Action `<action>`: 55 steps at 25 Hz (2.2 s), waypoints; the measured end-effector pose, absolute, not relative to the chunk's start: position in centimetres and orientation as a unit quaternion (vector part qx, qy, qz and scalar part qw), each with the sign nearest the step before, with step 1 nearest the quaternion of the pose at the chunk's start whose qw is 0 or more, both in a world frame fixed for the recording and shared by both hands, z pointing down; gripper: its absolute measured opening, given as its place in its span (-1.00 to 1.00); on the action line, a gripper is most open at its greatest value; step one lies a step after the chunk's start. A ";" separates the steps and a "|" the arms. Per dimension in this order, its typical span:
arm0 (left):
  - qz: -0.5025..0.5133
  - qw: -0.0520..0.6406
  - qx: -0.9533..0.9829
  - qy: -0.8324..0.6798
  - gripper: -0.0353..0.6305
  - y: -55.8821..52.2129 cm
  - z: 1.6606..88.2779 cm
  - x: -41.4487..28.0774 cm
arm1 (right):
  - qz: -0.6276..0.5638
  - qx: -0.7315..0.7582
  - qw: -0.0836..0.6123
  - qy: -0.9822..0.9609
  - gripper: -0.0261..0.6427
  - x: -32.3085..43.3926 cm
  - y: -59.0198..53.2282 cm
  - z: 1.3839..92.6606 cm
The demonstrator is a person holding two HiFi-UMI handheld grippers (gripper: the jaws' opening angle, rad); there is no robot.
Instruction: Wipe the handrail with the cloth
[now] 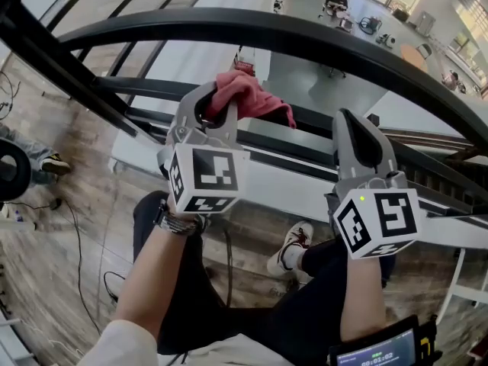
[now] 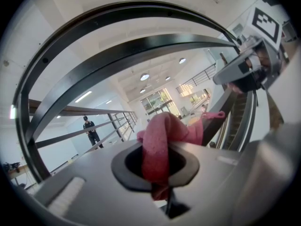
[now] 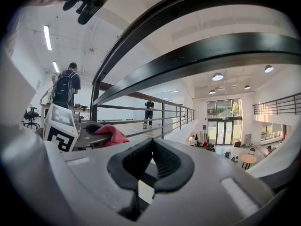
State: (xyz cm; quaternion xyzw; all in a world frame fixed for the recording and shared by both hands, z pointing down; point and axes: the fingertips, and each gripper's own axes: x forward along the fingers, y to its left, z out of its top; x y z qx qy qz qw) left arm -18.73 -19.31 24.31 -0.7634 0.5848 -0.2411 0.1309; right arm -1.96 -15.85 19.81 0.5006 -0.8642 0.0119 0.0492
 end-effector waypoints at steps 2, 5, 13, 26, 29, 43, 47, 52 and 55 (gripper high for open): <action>-0.262 0.098 -0.770 0.574 -0.82 -19.7 25.2 -18.8 | 0.011 0.501 0.062 -0.863 -0.92 -1.9 -16.0 20.6; -0.270 0.081 -0.771 0.571 -0.82 -20.3 26.1 -18.0 | 0.013 0.511 0.088 -0.855 -0.92 -1.0 -16.6 22.6; -0.289 0.120 -0.775 0.548 -0.83 -21.7 25.1 -15.1 | 0.024 0.545 0.075 -0.835 -0.92 1.4 -18.0 22.2; -0.261 0.086 -0.800 0.533 -0.82 -19.5 26.0 -15.6 | 0.016 0.537 0.094 -0.838 -0.92 -0.4 -16.1 21.5; -0.260 0.072 -0.808 0.523 -0.82 -20.0 26.1 -13.5 | 0.020 0.534 0.091 -0.840 -0.92 1.2 -17.0 21.4; -0.290 0.115 -0.811 0.496 -0.82 -17.4 25.9 -15.3 | 0.002 0.525 0.088 -0.846 -0.92 -1.5 -14.4 22.1; -0.278 0.111 -0.803 0.515 -0.82 -18.0 25.6 -16.3 | 0.009 0.527 0.103 -0.844 -0.92 -1.2 -14.9 23.4; -0.272 0.088 -0.809 0.514 -0.82 -17.9 25.5 -15.6 | 0.035 0.522 0.098 -0.847 -0.92 -0.2 -15.0 23.3; -0.275 0.101 -0.815 0.500 -0.82 -18.1 24.7 -15.2 | 0.036 0.518 0.106 -0.848 -0.92 -0.5 -15.4 23.2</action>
